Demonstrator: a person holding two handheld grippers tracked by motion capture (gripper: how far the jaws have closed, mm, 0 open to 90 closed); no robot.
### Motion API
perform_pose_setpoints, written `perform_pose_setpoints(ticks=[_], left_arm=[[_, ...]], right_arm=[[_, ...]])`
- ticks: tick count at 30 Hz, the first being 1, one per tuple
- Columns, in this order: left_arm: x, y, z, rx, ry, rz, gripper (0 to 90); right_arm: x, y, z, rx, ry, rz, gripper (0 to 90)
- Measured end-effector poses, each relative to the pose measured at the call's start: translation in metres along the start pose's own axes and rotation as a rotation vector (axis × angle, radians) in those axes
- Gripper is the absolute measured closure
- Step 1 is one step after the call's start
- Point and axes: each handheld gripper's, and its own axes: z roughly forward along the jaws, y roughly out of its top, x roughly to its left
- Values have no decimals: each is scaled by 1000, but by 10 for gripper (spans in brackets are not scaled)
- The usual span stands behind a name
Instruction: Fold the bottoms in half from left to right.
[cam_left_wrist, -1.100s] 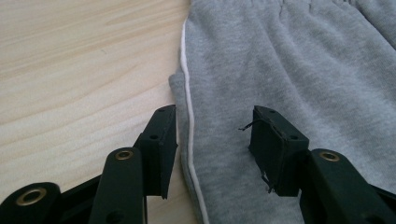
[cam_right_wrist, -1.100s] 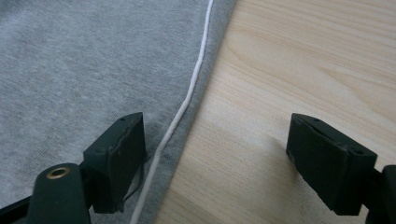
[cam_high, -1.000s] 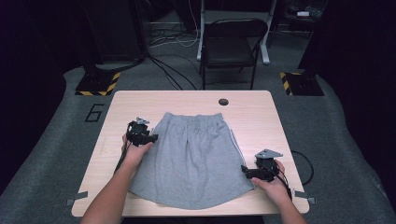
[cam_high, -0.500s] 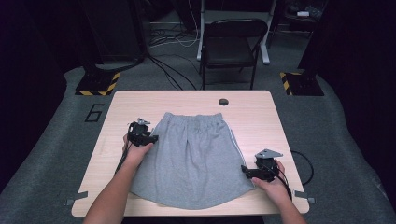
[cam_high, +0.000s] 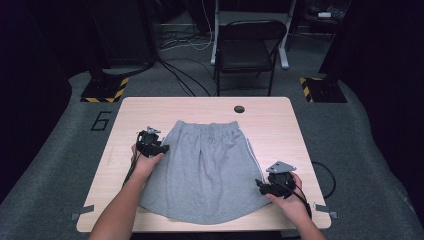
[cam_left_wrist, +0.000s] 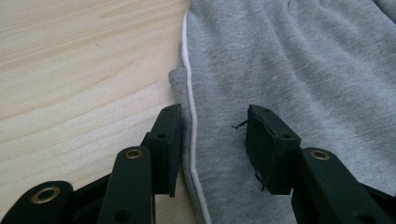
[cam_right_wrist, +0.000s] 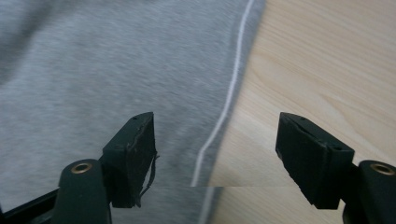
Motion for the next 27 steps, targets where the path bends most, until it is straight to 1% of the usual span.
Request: perform_pose_setpoints(ticks=[1,2,3,4,5,6,7,8,9,10,11,12,14,15,16,17,18,19,20,21,22,23,24,25,26,27], left_arm=[[0,0,0,0,-1,0,559],[0,0,0,1,-1,1,558],[0,0,0,0,-2,2,558],[1,0,0,1,-6,3,558],[0,0,0,1,-6,2,558],[0,0,0,3,-1,6,558],[0,0,0,1,-2,7,558],[0,0,0,1,-2,10,558],[0,0,0,1,-2,10,558],[1,0,0,3,-1,9,558],[1,0,0,3,-1,9,558],[1,0,0,3,-2,9,558],[1,0,0,0,-10,1,562],[1,0,0,-6,-16,-1,571],[2,0,0,-5,-19,3,617],[2,0,0,-4,-18,5,617],[2,1,-1,5,-26,7,633],[2,0,0,-9,-31,-3,692],[2,0,0,-5,-37,3,692],[2,0,0,-3,-41,4,733],[2,0,-1,3,-47,10,733],[1,0,-1,3,-54,7,759],[1,0,0,1,-55,-2,770],[1,0,-1,7,-56,1,779],[0,0,0,2,-61,-26,799],[0,1,-1,14,-60,-20,799]], right_arm=[[5,2,-4,-12,15,-21,293],[16,6,-9,-40,23,-48,303],[24,9,-12,-49,36,-68,308],[30,11,-13,-67,50,-77,318],[30,11,-13,-67,50,-77,318],[34,12,-14,-72,61,-91,328],[46,17,-14,-81,100,-92,344],[51,19,-12,-91,118,-91,351],[51,19,-12,-91,118,-91,351],[59,22,-7,-96,142,-94,361],[59,22,-7,-96,142,-94,361],[62,23,-4,-82,148,-104,363],[68,26,0,-84,163,-112,371],[73,28,2,-86,175,-103,375],[82,32,7,-96,195,-120,376],[82,32,7,-96,195,-120,376],[87,34,8,-92,205,-128,376],[96,37,12,-93,217,-134,376],[96,37,12,-93,217,-134,376],[104,39,15,-89,227,-148,376],[104,39,15,-89,227,-148,376],[107,40,17,-92,230,-156,377],[111,41,19,-89,234,-158,379],[115,42,21,-80,240,-158,385],[121,44,24,-79,249,-185,399],[121,44,24,-79,249,-185,399]])
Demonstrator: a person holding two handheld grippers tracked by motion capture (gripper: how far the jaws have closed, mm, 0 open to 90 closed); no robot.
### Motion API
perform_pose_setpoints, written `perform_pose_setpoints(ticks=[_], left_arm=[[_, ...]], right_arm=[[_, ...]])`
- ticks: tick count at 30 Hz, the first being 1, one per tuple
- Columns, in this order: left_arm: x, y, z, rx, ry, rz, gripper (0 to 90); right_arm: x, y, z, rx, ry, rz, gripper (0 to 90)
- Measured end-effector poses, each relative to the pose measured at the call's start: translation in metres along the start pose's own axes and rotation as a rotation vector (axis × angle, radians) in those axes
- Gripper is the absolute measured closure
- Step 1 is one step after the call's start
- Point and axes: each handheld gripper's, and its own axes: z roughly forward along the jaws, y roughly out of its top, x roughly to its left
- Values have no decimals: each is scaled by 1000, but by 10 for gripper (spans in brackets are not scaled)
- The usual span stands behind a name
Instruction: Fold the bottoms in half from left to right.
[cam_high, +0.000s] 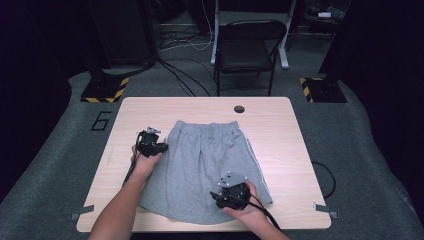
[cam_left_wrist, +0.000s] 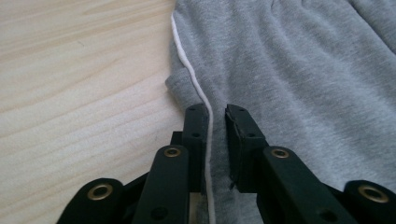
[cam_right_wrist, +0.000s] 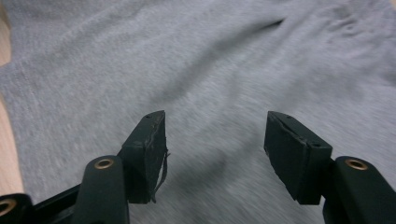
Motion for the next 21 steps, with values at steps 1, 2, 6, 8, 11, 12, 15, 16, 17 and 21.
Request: perform_pose_setpoints(ticks=[1,2,6,8,11,12,15,16,17,21], left_arm=[[-1,1,0,6,1,0,806],[-2,1,-1,7,5,0,815],[-4,2,-3,2,-4,-5,829],[-5,3,-4,-1,-7,-6,833],[-6,4,-7,-16,-21,-17,836],[-6,4,-8,-16,-26,-16,836],[-8,5,-10,-25,-33,-22,837],[-8,5,-11,-21,-31,-7,837],[-8,5,-11,-21,-30,-7,837],[-8,5,-10,-15,-29,4,837]], right_arm=[[3,1,3,0,9,-1,413],[6,2,5,3,10,-2,428],[11,6,16,-9,43,-10,467],[15,8,20,-13,59,11,481],[22,13,27,-15,78,-9,501],[26,14,29,-17,84,-3,507],[34,18,34,-11,98,-25,537],[40,20,39,-9,117,-32,556],[42,21,42,-14,119,-38,563],[50,24,49,-12,140,-54,567]])
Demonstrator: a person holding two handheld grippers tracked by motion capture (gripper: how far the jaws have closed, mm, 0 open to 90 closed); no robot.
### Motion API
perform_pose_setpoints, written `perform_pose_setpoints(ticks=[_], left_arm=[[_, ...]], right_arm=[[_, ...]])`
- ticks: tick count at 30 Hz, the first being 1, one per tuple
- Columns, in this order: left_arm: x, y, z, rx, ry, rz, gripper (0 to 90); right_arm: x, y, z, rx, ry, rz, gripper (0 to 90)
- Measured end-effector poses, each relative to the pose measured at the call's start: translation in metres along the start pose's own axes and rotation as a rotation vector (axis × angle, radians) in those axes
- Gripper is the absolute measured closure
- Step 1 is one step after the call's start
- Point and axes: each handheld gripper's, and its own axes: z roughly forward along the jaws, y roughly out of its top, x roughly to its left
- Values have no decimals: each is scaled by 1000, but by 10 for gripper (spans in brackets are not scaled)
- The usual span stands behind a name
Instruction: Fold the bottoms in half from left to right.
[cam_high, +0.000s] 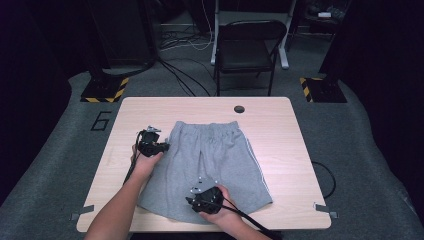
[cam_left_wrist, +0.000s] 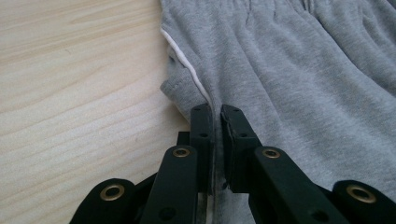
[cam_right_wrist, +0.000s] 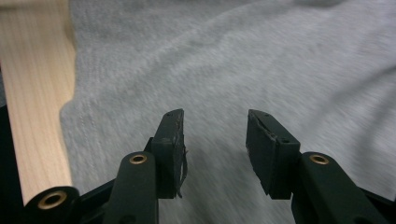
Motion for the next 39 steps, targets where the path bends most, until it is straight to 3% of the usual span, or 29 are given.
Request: perform_pose_setpoints(ticks=[16,19,23,31,32,34,35,39], left_arm=[[1,-1,1,5,-1,-1,837],[1,-1,0,7,-7,-18,837],[3,-1,0,5,-6,-5,837],[2,0,-2,11,-4,1,836],[1,0,-1,-1,-7,-24,836],[2,-1,-2,-1,-8,-22,836],[3,0,-3,8,-7,-5,836],[2,0,-4,1,-10,-20,837]], right_arm=[[26,26,30,-7,84,-60,512],[30,30,36,3,90,-77,510],[33,32,42,30,103,-83,515],[33,30,48,25,88,-97,520],[34,29,48,39,97,-87,515],[34,29,48,39,98,-86,507],[33,29,49,35,86,-76,465],[33,29,48,39,77,-76,380]])
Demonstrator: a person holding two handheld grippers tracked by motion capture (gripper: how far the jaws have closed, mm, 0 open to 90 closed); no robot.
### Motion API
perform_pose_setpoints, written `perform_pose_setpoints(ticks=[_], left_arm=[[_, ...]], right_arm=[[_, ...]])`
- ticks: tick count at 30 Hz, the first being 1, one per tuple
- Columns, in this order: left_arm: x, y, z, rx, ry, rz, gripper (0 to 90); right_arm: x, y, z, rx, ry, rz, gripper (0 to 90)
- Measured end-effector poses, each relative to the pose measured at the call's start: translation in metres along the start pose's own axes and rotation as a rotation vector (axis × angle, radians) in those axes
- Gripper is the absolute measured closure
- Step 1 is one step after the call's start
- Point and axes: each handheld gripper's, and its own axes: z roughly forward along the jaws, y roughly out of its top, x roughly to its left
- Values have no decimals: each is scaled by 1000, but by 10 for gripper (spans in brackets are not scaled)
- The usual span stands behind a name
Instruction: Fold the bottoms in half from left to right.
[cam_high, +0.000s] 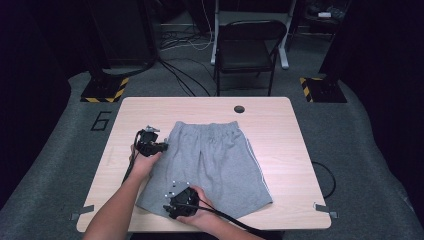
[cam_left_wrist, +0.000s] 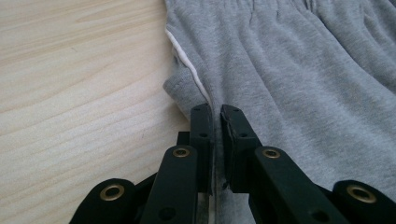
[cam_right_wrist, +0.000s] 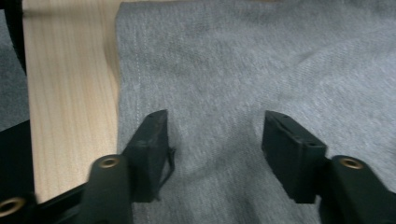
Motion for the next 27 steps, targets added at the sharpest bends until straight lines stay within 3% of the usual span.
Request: perform_pose_setpoints(ticks=[3,7,10,11,16,17,23,27], left_arm=[[-1,0,-1,-4,-2,-2,837],[0,1,-3,-3,1,16,837],[-2,1,-4,-21,-4,3,837],[-2,1,-4,-22,-4,1,837],[-4,2,-6,-27,-4,14,837],[-4,2,-7,-35,-6,13,837],[-7,8,-13,-38,-13,20,838],[-13,21,-22,-46,-6,56,838]], right_arm=[[0,0,0,18,1,-11,402],[0,-1,1,7,24,23,483],[1,-2,-1,15,40,23,570],[1,-3,0,-10,39,20,642],[2,-2,0,-14,48,25,769],[1,-2,-1,-4,56,34,832],[-2,-1,-3,-2,53,66,873],[-11,5,-17,-77,85,78,876]])
